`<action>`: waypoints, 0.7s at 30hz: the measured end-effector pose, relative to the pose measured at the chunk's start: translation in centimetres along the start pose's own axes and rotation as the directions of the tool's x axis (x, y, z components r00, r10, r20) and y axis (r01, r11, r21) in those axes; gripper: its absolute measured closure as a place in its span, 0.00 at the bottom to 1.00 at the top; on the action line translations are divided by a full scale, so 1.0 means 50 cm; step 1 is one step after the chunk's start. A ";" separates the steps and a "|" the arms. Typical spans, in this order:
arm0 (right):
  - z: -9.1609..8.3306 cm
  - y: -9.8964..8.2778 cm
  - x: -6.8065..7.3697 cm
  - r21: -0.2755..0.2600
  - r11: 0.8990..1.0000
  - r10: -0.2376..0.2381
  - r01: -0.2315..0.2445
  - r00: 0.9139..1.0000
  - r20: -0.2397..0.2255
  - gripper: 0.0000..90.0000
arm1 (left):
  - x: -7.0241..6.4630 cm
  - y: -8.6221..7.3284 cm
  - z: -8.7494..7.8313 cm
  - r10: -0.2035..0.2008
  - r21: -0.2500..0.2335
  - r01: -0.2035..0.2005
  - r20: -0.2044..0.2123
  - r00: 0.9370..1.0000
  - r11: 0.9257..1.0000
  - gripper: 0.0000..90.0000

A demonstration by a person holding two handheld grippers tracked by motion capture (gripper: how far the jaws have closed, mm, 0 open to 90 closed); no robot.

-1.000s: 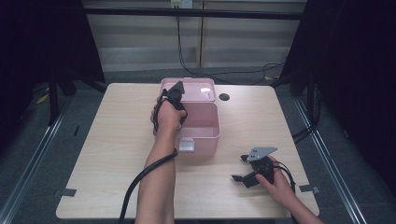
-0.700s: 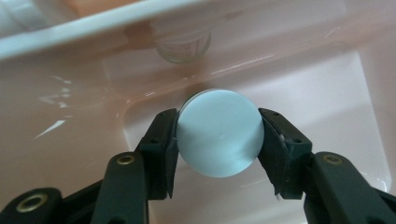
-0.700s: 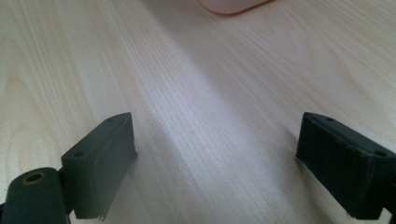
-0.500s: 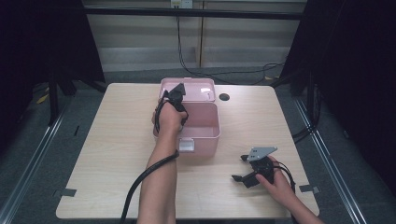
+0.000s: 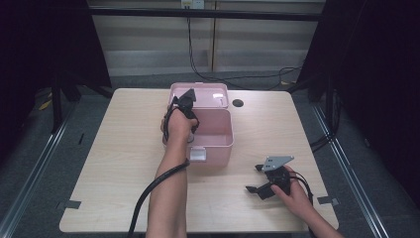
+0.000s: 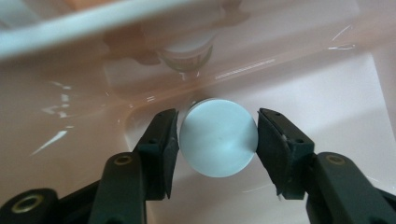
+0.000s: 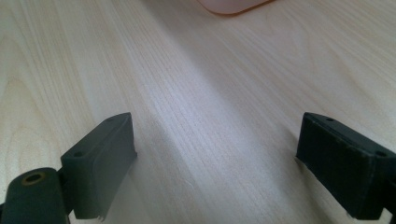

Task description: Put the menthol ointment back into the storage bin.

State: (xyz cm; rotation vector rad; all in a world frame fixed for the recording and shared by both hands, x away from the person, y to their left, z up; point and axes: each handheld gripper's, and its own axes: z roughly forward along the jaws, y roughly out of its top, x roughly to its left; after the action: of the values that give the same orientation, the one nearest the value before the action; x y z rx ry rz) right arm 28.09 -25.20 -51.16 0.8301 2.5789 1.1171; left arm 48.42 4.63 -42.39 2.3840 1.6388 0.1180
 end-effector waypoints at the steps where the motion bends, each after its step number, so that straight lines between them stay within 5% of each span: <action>1: 0.000 0.000 0.000 0.000 1.000 0.000 0.000 1.000 0.000 0.12 | 0.000 0.000 -0.002 -0.002 -0.002 0.002 0.001 1.000 1.000 0.53; 21: 0.000 0.000 0.000 0.002 1.000 -0.001 0.001 1.000 -0.001 0.12 | -0.005 -0.006 -0.036 -0.008 0.031 0.007 0.030 1.000 0.999 0.40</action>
State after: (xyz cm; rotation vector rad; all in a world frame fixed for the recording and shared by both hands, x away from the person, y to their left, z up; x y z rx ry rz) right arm 28.10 -25.21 -51.15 0.8281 2.5809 1.1153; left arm 47.69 4.81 -40.71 2.3901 1.6483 0.0553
